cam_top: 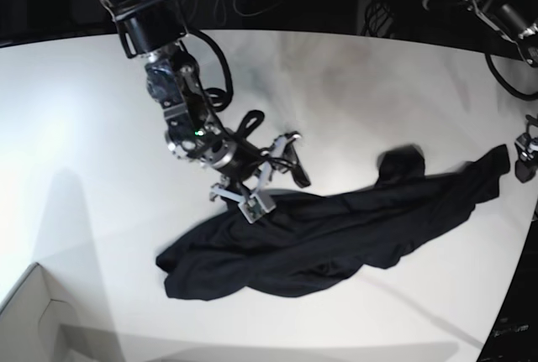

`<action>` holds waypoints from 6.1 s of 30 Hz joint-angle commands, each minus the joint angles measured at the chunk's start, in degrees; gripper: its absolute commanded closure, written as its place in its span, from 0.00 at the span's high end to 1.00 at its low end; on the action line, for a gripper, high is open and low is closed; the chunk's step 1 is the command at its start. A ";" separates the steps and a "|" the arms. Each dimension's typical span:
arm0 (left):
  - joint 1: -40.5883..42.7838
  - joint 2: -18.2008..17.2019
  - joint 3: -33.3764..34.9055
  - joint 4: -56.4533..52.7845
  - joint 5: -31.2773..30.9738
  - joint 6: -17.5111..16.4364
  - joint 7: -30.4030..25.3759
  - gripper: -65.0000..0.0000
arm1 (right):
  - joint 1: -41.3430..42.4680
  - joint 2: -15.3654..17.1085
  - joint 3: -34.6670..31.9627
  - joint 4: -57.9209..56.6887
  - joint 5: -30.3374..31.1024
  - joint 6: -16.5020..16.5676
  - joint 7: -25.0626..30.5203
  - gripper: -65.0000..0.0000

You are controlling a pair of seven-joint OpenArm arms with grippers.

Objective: Layout the t-shirt on the table in an organized manner, then fold the t-shirt properly

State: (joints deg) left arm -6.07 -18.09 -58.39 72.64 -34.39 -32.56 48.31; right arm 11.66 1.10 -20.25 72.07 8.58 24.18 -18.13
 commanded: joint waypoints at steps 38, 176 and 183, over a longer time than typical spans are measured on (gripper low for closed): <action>17.54 13.73 12.90 25.07 -1.26 -1.25 1.22 0.00 | -17.95 8.17 20.29 22.83 0.61 0.65 -0.55 0.71; -8.48 -3.06 -1.35 -29.61 18.44 -1.07 -21.63 0.83 | -9.07 13.09 7.37 16.94 0.34 0.65 -9.17 0.55; -8.13 -3.06 -1.35 -28.29 13.78 -1.07 -20.93 0.08 | -9.07 13.80 7.37 16.94 0.34 0.65 -9.17 0.55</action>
State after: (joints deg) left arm -13.52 -19.77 -59.70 43.07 -19.42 -33.17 28.75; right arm 1.58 14.59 -13.13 87.92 8.34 24.73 -28.73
